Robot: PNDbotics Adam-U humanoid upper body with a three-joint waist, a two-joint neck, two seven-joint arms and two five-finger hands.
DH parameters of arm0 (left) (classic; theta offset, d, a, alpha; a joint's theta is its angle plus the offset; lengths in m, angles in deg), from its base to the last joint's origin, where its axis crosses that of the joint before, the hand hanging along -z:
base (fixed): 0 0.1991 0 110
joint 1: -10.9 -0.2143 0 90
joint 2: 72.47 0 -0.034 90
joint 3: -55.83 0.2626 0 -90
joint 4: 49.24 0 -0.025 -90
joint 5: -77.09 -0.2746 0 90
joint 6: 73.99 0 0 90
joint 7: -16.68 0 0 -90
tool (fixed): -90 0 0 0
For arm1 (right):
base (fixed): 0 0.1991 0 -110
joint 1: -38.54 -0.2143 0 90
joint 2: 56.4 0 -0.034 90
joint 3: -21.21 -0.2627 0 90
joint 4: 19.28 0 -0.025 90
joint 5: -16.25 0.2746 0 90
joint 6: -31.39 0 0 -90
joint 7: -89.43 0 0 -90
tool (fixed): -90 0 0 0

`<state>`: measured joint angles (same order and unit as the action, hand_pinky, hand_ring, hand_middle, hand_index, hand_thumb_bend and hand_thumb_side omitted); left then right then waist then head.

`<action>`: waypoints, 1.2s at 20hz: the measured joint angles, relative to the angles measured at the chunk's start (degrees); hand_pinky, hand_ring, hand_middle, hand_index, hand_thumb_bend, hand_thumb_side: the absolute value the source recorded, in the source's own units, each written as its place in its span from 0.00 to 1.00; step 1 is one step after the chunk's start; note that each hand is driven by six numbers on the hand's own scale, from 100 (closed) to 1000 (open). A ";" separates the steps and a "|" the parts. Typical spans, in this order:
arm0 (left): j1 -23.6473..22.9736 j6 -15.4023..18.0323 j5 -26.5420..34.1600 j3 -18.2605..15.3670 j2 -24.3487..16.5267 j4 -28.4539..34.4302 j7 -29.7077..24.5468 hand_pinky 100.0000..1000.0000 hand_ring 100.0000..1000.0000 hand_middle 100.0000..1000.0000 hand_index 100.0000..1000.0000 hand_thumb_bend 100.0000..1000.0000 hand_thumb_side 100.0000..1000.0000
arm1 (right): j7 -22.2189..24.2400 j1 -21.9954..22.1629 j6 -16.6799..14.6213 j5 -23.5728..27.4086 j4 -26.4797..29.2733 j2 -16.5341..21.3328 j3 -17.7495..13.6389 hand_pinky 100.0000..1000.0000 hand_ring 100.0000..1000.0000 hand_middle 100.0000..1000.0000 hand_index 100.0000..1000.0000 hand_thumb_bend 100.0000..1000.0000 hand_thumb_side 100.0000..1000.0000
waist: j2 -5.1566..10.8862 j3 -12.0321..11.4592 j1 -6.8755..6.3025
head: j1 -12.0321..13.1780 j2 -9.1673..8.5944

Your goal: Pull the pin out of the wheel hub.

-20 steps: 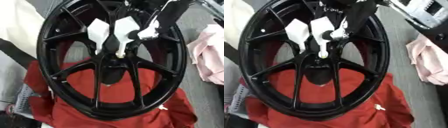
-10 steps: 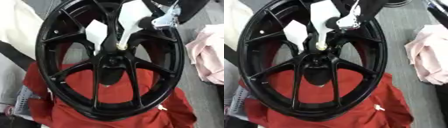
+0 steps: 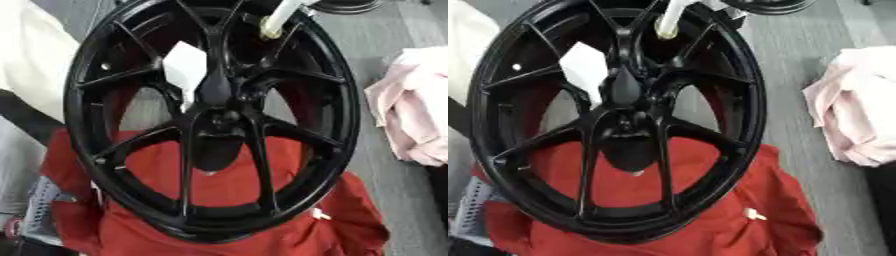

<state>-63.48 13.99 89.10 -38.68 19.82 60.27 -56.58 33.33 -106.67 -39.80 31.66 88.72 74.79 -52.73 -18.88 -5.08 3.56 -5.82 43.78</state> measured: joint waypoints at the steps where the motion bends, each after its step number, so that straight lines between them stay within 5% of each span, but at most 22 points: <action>1: -0.01 0.01 -0.01 -0.01 0.00 0.00 0.02 0.77 0.66 0.65 0.84 0.06 0.88 | -0.71 1.47 -0.57 0.05 -0.62 0.97 -1.37 0.64 0.56 0.29 0.36 0.00 0.00 | 0.00 0.15 -0.13 | 0.16 0.00; 13: -0.58 -0.02 -0.42 -0.71 -0.02 0.03 0.81 0.77 0.66 0.65 0.84 0.05 0.88 | -12.75 22.69 -6.80 -3.99 -14.41 9.14 -19.30 0.65 0.57 0.29 0.37 0.00 0.00 | -0.02 3.11 -2.01 | 2.30 0.01; 24: -1.03 -0.03 -0.62 -1.25 -0.01 0.04 1.43 0.77 0.66 0.65 0.84 0.05 0.88 | -23.82 40.58 -7.48 -10.91 -24.45 5.54 -30.68 0.66 0.57 0.29 0.37 0.00 0.00 | -0.04 5.06 -2.91 | 4.39 0.01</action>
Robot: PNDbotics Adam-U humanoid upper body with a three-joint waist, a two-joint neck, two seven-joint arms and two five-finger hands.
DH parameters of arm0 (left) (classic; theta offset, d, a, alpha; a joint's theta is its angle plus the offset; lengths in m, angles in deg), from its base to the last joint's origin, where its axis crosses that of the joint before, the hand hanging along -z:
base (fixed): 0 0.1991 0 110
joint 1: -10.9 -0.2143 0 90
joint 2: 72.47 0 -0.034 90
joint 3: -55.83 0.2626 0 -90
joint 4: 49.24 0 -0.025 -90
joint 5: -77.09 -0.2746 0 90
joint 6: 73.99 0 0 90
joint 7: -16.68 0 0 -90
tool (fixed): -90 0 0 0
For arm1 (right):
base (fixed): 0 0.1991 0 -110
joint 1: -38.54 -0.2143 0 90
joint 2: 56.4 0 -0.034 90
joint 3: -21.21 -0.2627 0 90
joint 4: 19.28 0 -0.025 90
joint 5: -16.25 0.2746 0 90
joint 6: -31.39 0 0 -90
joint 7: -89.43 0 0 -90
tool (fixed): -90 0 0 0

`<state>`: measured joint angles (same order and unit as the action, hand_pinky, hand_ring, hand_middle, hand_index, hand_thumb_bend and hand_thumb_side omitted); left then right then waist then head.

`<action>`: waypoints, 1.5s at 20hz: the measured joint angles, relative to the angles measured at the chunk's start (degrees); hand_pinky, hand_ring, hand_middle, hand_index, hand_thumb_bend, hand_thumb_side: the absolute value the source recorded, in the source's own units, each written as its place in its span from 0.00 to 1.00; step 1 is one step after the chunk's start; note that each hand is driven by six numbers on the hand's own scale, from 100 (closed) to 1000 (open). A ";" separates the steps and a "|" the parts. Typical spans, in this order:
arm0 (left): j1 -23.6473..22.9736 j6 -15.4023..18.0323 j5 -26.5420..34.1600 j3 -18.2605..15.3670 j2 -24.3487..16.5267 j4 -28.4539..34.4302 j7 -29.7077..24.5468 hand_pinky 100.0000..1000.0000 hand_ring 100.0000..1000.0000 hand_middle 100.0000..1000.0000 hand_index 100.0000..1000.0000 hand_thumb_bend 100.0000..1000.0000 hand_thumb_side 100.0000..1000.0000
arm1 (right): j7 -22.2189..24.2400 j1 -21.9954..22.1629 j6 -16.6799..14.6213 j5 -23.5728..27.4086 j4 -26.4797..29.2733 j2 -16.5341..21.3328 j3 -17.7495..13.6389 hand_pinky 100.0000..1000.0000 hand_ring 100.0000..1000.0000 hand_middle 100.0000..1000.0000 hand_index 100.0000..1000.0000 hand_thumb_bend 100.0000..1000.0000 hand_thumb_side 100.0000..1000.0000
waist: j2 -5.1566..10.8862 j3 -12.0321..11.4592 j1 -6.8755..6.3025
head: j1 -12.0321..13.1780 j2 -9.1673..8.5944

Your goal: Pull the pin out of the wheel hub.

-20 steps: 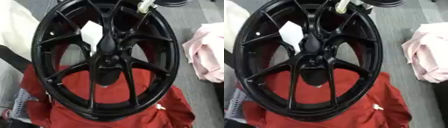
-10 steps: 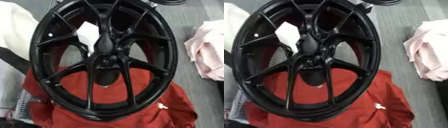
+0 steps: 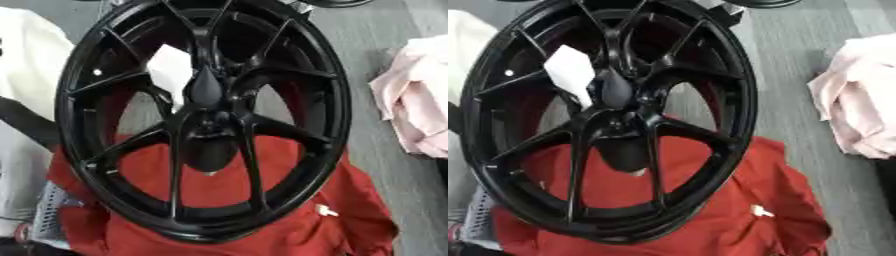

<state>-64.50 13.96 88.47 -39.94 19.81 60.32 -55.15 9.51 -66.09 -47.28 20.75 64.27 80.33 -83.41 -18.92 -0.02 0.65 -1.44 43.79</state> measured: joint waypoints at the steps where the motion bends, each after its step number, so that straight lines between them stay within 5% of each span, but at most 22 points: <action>1: -0.01 0.01 -0.02 -0.10 0.00 0.00 0.06 0.77 0.66 0.65 0.84 0.05 0.88 | -1.01 1.12 0.15 -0.99 -0.94 -0.87 -0.75 0.66 0.57 0.29 0.38 0.00 0.00 | 0.00 0.01 -0.11 | 0.16 0.00; 5: -0.03 0.01 -0.03 -0.12 0.03 0.01 0.11 0.77 0.66 0.65 0.84 0.05 0.88 | -4.25 4.75 0.59 -4.90 -3.59 -4.17 -2.54 0.70 0.64 0.36 0.46 0.00 0.00 | 0.00 0.06 -0.51 | 0.55 -0.01; 8: -0.03 0.01 -0.03 -0.12 0.05 0.01 0.11 0.77 0.66 0.65 0.84 0.05 0.88 | -5.45 6.62 1.32 -9.20 -4.58 -6.13 -2.86 0.77 0.74 0.54 0.65 0.14 0.00 | -0.01 0.09 -0.71 | 0.70 -0.04; 9: -0.03 0.01 -0.04 -0.12 0.05 0.01 0.11 0.77 0.66 0.65 0.84 0.05 0.88 | -5.60 7.01 1.66 -10.83 -4.82 -6.64 -2.93 0.80 0.80 0.69 0.76 0.22 0.07 | -0.01 0.10 -0.79 | 0.75 -0.04; 13: -0.05 0.00 -0.05 -0.12 0.08 0.02 0.12 0.77 0.66 0.65 0.84 0.05 0.88 | -4.51 8.07 3.20 -16.63 -5.92 -8.02 -3.17 0.86 0.91 0.83 0.84 0.26 0.17 | -0.05 0.10 -0.86 | 0.76 -0.05; 22: -0.12 -0.08 -0.05 -0.12 0.09 0.02 0.20 0.77 0.66 0.65 0.84 0.05 0.88 | -2.96 8.04 3.84 -19.89 -6.74 -8.97 -5.08 0.84 0.87 0.80 0.81 0.20 0.07 | -0.12 0.09 -0.69 | 0.75 -0.05; 23: -0.12 -0.08 -0.05 -0.12 0.09 0.02 0.20 0.77 0.66 0.65 0.84 0.05 0.88 | -3.30 7.84 3.71 -19.75 -6.58 -8.98 -5.21 0.82 0.83 0.75 0.79 0.18 0.27 | -0.12 0.08 -0.67 | 0.74 -0.04; 24: -0.12 -0.08 -0.05 -0.12 0.09 0.02 0.19 0.77 0.66 0.65 0.84 0.05 0.88 | -3.87 7.53 3.57 -19.42 -6.11 -8.98 -5.31 0.82 0.81 0.73 0.78 0.07 0.20 | -0.12 0.05 -0.67 | 0.73 -0.04; 25: -0.12 -0.09 -0.05 -0.12 0.09 0.02 0.18 0.77 0.66 0.65 0.84 0.05 0.88 | -4.68 7.22 3.40 -18.94 -5.39 -8.99 -5.44 0.81 0.79 0.71 0.76 0.00 0.25 | -0.12 -0.01 -0.67 | 0.72 -0.04; 30: -0.10 -0.13 -0.05 -0.10 0.11 0.03 0.10 0.77 0.66 0.65 0.84 0.05 0.88 | -11.85 5.34 3.04 -12.72 1.10 -9.00 -4.97 0.78 0.72 0.63 0.70 0.00 0.41 | -0.12 -0.51 -0.64 | 0.35 -0.04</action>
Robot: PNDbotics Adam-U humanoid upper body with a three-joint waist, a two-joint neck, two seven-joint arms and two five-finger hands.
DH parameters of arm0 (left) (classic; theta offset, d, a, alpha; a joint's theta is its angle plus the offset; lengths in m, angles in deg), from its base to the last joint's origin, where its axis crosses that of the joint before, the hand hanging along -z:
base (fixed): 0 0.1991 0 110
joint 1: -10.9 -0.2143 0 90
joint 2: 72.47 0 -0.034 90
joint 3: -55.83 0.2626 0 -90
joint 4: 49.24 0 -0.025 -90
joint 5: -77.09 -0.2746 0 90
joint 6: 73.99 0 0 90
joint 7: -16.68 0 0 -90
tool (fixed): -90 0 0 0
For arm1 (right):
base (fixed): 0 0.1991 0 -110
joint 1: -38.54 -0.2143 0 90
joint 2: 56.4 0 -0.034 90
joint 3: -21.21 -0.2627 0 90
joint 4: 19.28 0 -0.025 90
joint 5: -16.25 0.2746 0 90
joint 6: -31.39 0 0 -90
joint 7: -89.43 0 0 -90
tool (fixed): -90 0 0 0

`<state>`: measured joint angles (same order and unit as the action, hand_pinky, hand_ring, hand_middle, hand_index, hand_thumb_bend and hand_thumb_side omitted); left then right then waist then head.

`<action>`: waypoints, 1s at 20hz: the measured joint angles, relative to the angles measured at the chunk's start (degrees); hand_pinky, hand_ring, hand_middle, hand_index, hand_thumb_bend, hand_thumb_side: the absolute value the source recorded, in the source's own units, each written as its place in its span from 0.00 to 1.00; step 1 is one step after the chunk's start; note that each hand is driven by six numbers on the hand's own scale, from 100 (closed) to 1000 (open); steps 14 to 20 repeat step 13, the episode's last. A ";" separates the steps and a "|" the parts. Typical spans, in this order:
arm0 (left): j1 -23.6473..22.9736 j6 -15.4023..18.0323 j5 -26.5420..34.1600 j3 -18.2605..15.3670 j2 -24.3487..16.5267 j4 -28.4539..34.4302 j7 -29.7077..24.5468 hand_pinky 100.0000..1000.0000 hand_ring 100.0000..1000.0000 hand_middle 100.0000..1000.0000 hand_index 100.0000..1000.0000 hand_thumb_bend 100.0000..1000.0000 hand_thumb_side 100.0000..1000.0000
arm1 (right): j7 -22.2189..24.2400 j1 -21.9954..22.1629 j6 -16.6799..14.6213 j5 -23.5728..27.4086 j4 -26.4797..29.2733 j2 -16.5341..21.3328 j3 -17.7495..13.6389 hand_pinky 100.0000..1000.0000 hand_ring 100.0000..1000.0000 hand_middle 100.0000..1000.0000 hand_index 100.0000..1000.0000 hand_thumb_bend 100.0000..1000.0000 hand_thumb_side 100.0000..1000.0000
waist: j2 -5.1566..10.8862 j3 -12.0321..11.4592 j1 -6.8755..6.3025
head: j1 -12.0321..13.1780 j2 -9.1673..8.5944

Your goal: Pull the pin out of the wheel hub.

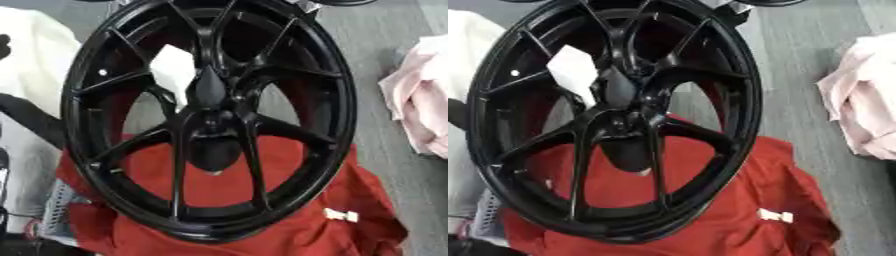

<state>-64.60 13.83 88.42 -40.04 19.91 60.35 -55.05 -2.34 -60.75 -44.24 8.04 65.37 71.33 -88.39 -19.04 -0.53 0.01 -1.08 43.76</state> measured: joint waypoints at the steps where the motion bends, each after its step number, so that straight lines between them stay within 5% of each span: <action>1: 0.02 -0.03 0.00 0.01 0.01 0.00 -0.05 0.77 0.66 0.65 0.84 0.05 0.88 | -1.43 -0.38 -0.17 1.67 1.69 0.00 0.46 0.77 0.71 0.61 0.69 0.00 0.42 | 0.00 -0.16 0.02 | -0.04 0.00; 5: 0.15 -0.07 0.00 0.07 0.10 0.11 -0.27 0.77 0.66 0.65 0.84 0.05 0.88 | -5.98 -2.27 -1.16 8.62 9.24 0.00 3.07 0.76 0.68 0.58 0.65 0.00 0.42 | 0.00 -0.82 0.15 | -0.29 0.00; 12: 0.62 -0.11 -0.04 0.42 0.46 0.26 -0.67 0.77 0.66 0.65 0.84 0.05 0.88 | -13.72 -7.08 -2.42 20.10 21.08 -1.82 8.41 0.76 0.67 0.57 0.64 0.00 0.55 | -0.10 -2.01 0.08 | -0.69 -0.07; 20: 0.67 -0.12 -0.07 0.51 0.47 0.27 -0.73 0.77 0.66 0.65 0.84 0.05 0.88 | -14.53 -7.71 -2.32 21.05 22.39 -2.36 9.18 0.76 0.67 0.57 0.64 0.00 0.56 | -0.15 -2.15 0.01 | -0.76 -0.09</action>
